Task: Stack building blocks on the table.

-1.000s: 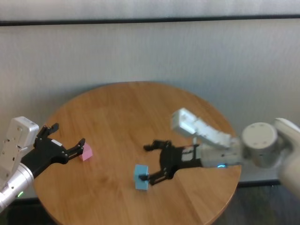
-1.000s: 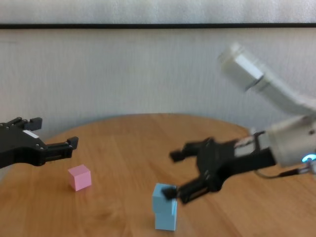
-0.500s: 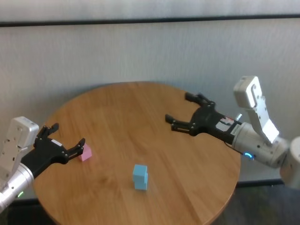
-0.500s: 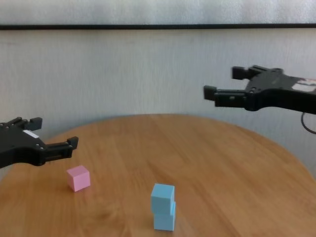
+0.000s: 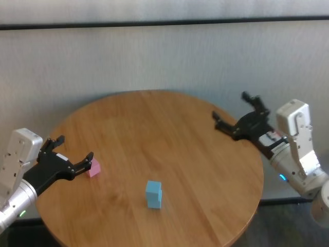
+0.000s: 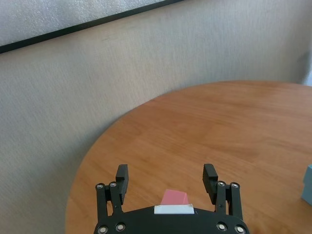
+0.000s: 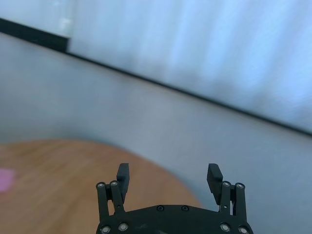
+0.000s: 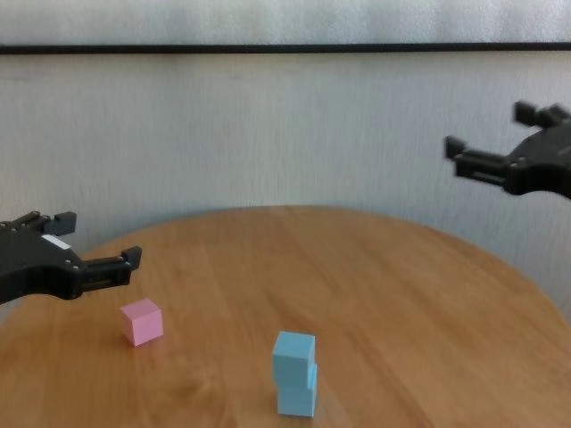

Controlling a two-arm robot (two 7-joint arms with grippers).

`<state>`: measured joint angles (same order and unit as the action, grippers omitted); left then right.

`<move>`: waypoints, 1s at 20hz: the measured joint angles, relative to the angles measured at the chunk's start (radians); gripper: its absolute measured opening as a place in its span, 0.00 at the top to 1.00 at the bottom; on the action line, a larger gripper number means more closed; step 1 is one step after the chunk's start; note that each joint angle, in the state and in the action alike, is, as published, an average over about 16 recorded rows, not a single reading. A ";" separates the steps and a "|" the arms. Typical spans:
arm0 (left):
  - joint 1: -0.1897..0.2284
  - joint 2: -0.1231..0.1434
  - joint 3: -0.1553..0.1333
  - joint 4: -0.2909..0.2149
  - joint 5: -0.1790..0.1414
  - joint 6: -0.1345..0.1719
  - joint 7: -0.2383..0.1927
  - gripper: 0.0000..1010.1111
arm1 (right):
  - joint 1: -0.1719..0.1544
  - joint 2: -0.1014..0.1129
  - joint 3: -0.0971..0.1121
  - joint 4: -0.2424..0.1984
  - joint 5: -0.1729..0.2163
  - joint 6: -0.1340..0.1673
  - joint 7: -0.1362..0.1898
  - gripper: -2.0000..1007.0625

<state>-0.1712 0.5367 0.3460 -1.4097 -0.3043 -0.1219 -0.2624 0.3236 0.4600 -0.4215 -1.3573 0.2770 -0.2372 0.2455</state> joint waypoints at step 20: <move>-0.020 -0.011 -0.002 0.020 -0.040 0.033 -0.082 0.01 | -0.003 -0.016 0.011 0.032 -0.066 -0.078 -0.062 0.00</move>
<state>-0.1915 0.5255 0.3438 -1.3898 -0.3446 -0.0886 -0.3445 0.3208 0.4441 -0.4109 -1.3249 0.2110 -0.3155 0.1839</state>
